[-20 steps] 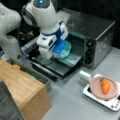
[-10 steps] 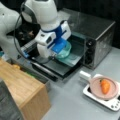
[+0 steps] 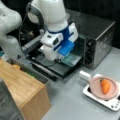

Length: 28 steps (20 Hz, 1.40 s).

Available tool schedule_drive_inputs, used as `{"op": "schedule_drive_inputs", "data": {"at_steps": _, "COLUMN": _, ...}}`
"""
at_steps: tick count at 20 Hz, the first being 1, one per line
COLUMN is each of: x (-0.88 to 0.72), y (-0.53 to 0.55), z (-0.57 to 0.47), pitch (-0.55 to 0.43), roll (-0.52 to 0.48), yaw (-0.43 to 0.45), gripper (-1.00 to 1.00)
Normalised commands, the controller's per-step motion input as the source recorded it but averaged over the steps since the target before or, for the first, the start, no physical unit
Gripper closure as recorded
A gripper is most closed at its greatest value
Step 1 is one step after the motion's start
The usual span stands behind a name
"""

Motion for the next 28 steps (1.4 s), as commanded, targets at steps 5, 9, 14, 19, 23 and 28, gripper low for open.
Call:
{"op": "schedule_drive_inputs", "data": {"at_steps": 5, "x": 0.95, "y": -0.03, "z": 0.17, "pitch": 0.195, "roll": -0.155, "yaw": -0.066, "gripper": -1.00}}
{"op": "schedule_drive_inputs", "data": {"at_steps": 9, "x": 0.74, "y": -0.01, "z": 0.14, "pitch": 0.192, "roll": -0.128, "yaw": -0.008, "gripper": -1.00}}
{"op": "schedule_drive_inputs", "data": {"at_steps": 14, "x": 0.45, "y": 0.03, "z": 0.15, "pitch": 0.240, "roll": -0.117, "yaw": -0.091, "gripper": -1.00}}
{"op": "schedule_drive_inputs", "data": {"at_steps": 19, "x": 0.62, "y": 0.12, "z": 0.07, "pitch": 0.295, "roll": -0.141, "yaw": -0.378, "gripper": -1.00}}
{"op": "schedule_drive_inputs", "data": {"at_steps": 23, "x": 0.89, "y": 0.15, "z": 0.00, "pitch": 0.306, "roll": -0.154, "yaw": -0.458, "gripper": -1.00}}
{"op": "schedule_drive_inputs", "data": {"at_steps": 28, "x": 0.70, "y": 0.11, "z": 0.12, "pitch": 0.273, "roll": -0.131, "yaw": -0.123, "gripper": -1.00}}
